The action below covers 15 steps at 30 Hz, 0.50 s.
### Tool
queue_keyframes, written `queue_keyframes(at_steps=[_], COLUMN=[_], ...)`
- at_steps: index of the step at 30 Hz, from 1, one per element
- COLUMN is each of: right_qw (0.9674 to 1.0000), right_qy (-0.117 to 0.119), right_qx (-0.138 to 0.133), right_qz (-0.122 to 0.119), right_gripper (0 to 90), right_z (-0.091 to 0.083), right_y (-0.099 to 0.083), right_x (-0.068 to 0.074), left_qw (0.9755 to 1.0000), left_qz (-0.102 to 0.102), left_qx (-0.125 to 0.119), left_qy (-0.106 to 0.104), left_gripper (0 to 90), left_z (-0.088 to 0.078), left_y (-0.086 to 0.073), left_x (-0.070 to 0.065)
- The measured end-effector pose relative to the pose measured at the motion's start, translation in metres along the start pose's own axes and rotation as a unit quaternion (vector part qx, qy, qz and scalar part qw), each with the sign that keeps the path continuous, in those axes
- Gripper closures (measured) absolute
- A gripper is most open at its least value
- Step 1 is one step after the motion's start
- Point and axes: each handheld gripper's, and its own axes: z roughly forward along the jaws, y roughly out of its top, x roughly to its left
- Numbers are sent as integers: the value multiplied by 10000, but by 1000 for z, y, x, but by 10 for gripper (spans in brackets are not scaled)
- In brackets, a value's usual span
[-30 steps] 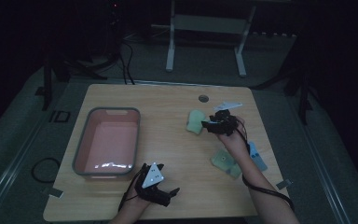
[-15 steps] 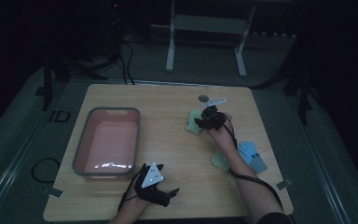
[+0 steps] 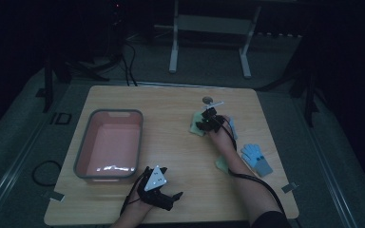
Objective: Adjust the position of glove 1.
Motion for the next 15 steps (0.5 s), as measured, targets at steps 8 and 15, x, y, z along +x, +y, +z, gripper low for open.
queue_keyframes(at_steps=[8,15], right_qw=[9998,9999], right_qy=[-138,111], right_qx=[140,-42], right_qz=[-80,-11], right_gripper=[839,855], right_z=[-1,-24], right_y=[4,8], right_x=[7,12], left_qw=[10000,10000], left_qz=[11,27], left_qx=[33,31], left_qy=[3,-7], left_gripper=[1,1], left_z=[0,0], left_y=[0,0], left_x=[0,-1])
